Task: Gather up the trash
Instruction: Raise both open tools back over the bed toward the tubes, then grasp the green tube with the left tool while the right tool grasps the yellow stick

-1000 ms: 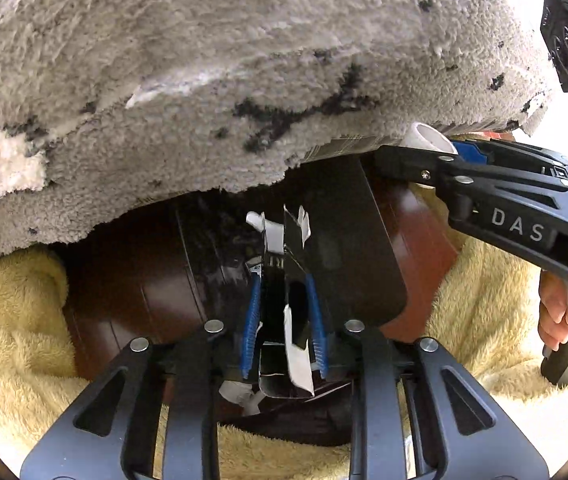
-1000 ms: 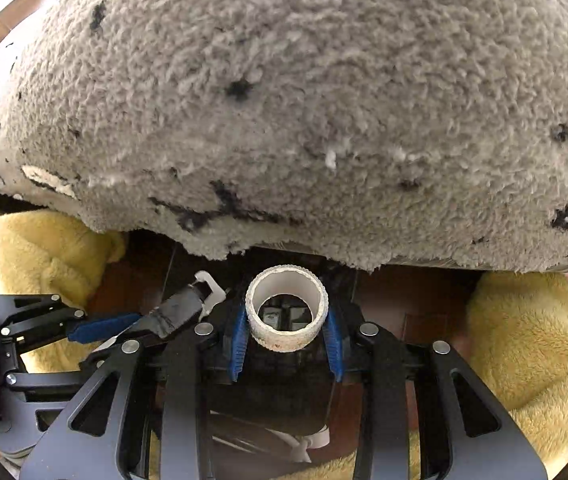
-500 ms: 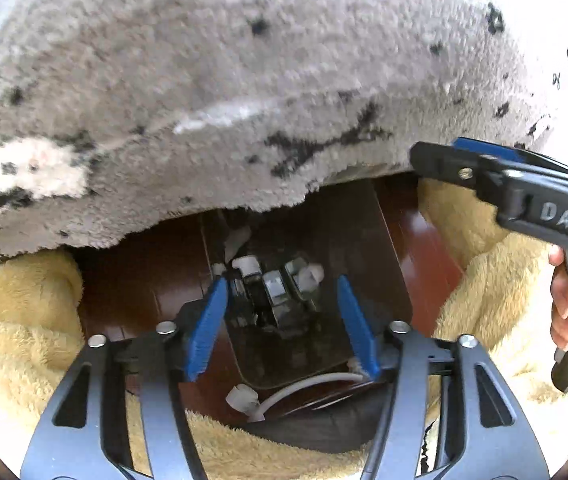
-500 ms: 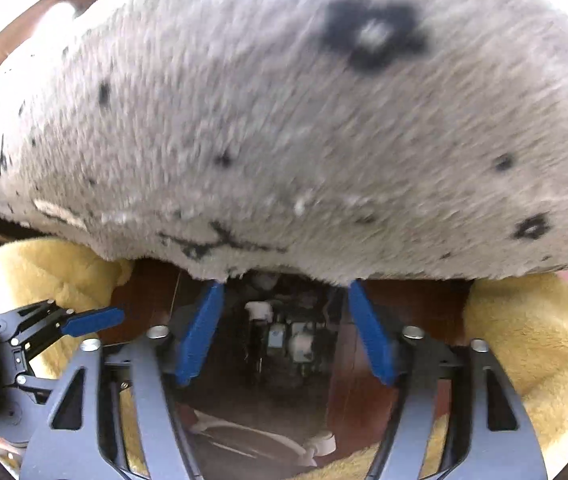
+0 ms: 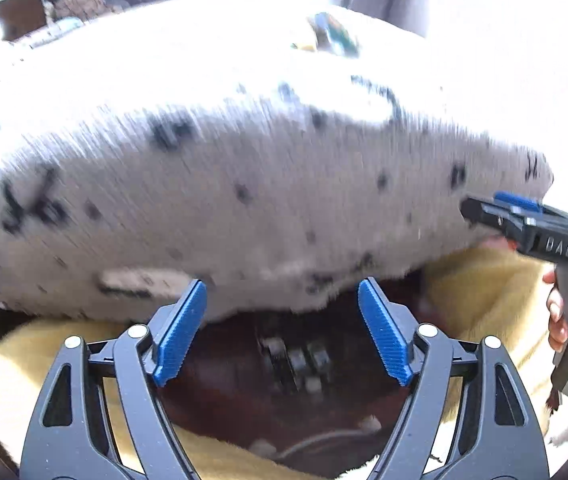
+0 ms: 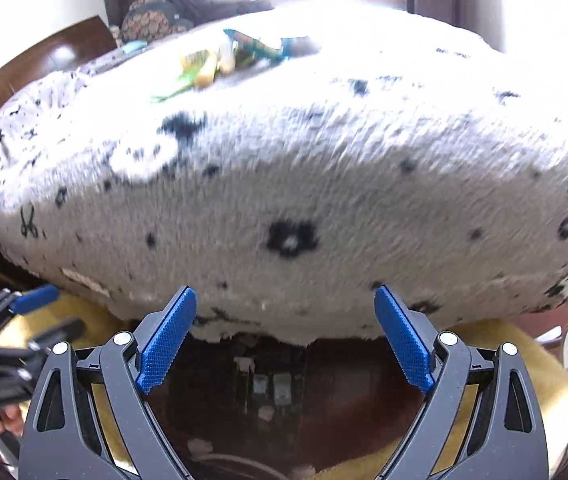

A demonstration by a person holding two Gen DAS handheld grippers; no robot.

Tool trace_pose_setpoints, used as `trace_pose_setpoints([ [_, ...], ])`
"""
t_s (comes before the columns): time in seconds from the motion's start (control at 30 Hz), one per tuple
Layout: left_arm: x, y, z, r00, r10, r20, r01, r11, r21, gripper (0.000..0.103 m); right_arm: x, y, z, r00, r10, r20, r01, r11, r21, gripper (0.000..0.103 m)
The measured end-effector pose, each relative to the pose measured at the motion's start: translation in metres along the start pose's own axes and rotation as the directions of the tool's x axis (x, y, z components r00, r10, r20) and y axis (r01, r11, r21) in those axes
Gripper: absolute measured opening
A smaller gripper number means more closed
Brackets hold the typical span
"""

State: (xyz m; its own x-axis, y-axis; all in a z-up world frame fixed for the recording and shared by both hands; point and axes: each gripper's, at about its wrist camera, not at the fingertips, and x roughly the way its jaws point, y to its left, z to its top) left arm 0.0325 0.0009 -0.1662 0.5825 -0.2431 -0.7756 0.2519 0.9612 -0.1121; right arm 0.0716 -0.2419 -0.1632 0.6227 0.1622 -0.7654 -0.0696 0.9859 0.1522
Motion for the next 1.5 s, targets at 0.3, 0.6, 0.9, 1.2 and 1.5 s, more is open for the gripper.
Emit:
trace_pose_setpoints([
  [0.3, -0.031, -0.005, 0.047, 0.989, 0.05, 0.138, -0.055, 0.998, 0.037, 0.082, -0.028, -0.012, 0.031, 0.992, -0.035, 0.122, 0.035, 0.999, 0.0, 0.094],
  [0.6, -0.006, 0.006, 0.088, 0.987, 0.096, 0.131, -0.102, 0.994, 0.042, 0.082, -0.011, -0.014, 0.069, 0.991, -0.003, 0.137, 0.002, 1.0, 0.011, 0.094],
  [0.9, 0.032, 0.013, 0.13, 0.99, 0.079, 0.113, -0.085, 0.995, 0.054, 0.081, 0.037, 0.031, 0.126, 0.993, 0.038, 0.11, -0.033, 0.998, -0.045, 0.079],
  [1.2, 0.055, 0.012, 0.144, 0.996, 0.045, 0.077, -0.048, 0.998, 0.05, 0.08, 0.099, 0.081, 0.181, 0.996, 0.09, -0.001, -0.09, 0.994, -0.057, 0.056],
  [1.5, 0.076, 0.023, 0.156, 0.997, 0.053, 0.053, -0.056, 0.997, 0.046, 0.08, 0.133, 0.081, 0.192, 0.995, 0.075, -0.061, -0.076, 0.997, -0.023, 0.022],
])
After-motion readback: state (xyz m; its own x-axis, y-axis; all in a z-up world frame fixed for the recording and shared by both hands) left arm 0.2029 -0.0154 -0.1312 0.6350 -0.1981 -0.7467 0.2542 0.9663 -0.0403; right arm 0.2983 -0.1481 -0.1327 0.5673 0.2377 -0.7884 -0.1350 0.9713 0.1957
